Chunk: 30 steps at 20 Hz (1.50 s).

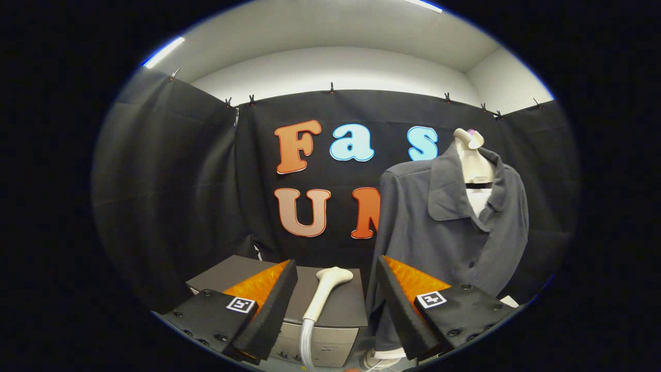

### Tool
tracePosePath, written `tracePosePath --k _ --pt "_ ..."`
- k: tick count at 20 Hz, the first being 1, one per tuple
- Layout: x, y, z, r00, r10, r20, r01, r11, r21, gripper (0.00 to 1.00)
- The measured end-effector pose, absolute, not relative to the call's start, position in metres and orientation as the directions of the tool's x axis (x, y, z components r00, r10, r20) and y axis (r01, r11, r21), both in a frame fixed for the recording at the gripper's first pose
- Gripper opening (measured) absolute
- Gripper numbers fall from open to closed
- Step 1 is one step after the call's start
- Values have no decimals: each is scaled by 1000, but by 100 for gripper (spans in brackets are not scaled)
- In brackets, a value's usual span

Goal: Iron the clothes twice with a garment steamer, once on the left side and once on the right side.

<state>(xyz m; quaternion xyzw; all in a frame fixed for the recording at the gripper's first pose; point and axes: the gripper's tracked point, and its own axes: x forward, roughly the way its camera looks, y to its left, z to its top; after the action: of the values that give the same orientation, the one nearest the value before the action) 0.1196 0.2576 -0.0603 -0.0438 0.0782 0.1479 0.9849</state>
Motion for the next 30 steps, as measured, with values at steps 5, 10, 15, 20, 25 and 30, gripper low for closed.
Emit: tracePosePath --k 5,10,15,20,25,30 --pt "165 308 -99 925 292 -243 -327 937 -120 97" --pt "212 343 -146 904 262 -339 -332 929 -167 98" --pt "259 349 -203 864 201 -462 -305 939 -162 99" --pt "300 337 -260 798 132 -588 -271 950 -155 99" --pt "315 322 -302 731 80 -678 -220 968 -123 99" --pt "330 313 -324 691 38 -722 -206 967 -147 91"
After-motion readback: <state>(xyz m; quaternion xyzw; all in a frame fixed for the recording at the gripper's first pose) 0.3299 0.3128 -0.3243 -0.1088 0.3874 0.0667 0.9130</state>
